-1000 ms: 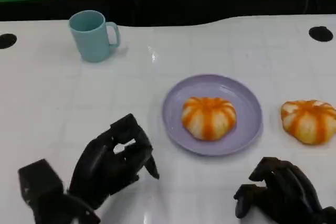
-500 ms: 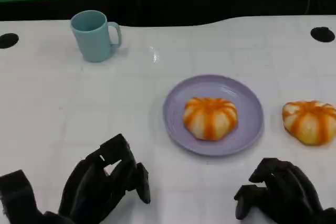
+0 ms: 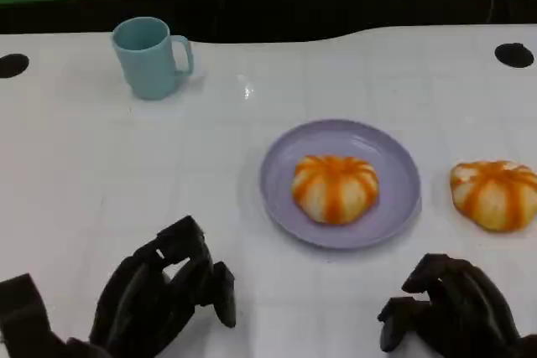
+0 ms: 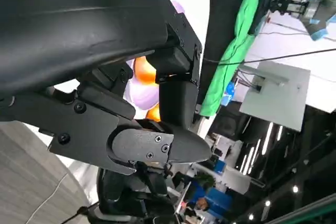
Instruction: Grasp the bread from the table and place it into the plate.
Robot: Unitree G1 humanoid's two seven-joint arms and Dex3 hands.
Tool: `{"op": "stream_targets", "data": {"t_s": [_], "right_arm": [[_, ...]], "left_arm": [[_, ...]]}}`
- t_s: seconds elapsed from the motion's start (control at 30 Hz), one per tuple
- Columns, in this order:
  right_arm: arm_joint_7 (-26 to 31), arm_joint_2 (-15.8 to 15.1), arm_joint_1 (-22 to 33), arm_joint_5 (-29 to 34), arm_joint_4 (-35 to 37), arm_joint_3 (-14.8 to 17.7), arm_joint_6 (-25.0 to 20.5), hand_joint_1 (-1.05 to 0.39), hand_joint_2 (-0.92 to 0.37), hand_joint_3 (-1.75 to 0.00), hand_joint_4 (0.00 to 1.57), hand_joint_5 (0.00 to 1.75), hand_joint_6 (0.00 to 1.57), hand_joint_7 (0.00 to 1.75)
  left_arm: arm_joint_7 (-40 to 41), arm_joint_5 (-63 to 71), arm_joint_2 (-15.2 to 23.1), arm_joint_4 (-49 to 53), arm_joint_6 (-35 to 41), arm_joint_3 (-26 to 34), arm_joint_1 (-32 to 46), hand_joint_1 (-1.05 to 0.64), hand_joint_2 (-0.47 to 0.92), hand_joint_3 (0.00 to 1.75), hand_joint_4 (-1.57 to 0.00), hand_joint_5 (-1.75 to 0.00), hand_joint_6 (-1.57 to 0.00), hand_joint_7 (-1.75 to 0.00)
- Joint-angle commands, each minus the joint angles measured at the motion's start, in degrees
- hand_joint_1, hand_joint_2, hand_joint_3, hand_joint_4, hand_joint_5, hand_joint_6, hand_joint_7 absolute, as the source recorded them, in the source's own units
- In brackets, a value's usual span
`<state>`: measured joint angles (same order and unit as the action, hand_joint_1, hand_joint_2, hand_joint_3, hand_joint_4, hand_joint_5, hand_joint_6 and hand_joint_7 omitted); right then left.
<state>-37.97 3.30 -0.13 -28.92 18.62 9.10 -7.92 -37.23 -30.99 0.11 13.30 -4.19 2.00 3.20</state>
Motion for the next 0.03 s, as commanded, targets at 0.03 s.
{"op": "stream_targets", "data": {"t_s": [0.03], "right_arm": [[0.6, -0.5, -0.7, 0.3, 0.7, 0.3, 1.1, -1.03, -0.72, 0.0, 1.57, 0.73, 1.57, 0.36]], "left_arm": [[-1.5, 0.5, 0.1, 1.6, -0.6, 1.0, -0.9, -0.75, 0.92, 0.25, -0.89, -1.75, -0.65, -1.75]]}}
